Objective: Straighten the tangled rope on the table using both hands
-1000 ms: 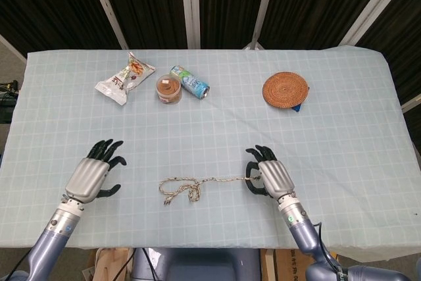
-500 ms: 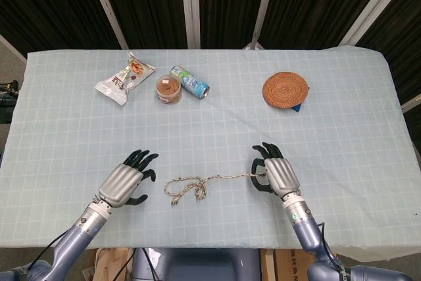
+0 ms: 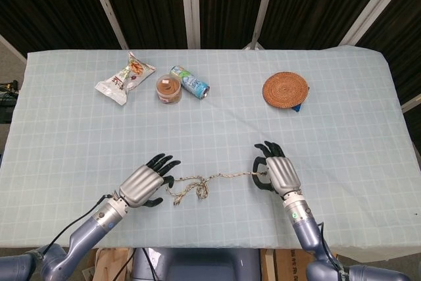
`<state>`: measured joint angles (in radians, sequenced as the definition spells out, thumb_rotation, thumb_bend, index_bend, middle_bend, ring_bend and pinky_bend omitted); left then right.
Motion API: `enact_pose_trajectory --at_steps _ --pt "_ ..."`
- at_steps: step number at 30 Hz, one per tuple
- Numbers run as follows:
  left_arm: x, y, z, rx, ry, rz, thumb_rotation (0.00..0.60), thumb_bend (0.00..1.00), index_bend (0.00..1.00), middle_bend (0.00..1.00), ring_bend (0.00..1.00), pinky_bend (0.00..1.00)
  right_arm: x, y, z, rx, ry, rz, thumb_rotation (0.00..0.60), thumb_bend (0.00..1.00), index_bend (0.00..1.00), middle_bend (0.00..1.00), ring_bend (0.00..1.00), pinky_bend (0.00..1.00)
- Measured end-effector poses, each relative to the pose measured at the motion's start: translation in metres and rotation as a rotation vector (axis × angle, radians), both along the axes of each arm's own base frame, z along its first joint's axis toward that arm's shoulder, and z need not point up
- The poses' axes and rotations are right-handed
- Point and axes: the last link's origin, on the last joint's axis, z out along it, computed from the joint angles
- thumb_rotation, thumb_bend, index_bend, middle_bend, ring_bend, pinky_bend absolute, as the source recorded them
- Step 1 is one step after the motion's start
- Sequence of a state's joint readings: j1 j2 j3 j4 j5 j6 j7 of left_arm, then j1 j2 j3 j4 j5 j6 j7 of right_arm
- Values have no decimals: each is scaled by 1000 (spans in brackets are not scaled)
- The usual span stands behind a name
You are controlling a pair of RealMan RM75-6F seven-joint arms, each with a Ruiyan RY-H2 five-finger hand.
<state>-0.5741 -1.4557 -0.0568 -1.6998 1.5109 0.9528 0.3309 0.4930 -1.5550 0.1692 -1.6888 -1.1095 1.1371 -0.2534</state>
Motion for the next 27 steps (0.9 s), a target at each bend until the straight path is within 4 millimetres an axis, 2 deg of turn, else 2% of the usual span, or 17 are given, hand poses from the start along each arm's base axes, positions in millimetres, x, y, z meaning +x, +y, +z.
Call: enact_pose_trajectory --at_steps 12,27 --pt "11 1 -21 -11 6 -29 600 312 462 65 0 0 1 0 1 -7 -2 -5 600 473 653 180 0 0" --pt "14 1 -39 -32 35 -40 600 320 472 65 0 0 -3 -2 4 -23 4 -21 600 473 653 180 0 0"
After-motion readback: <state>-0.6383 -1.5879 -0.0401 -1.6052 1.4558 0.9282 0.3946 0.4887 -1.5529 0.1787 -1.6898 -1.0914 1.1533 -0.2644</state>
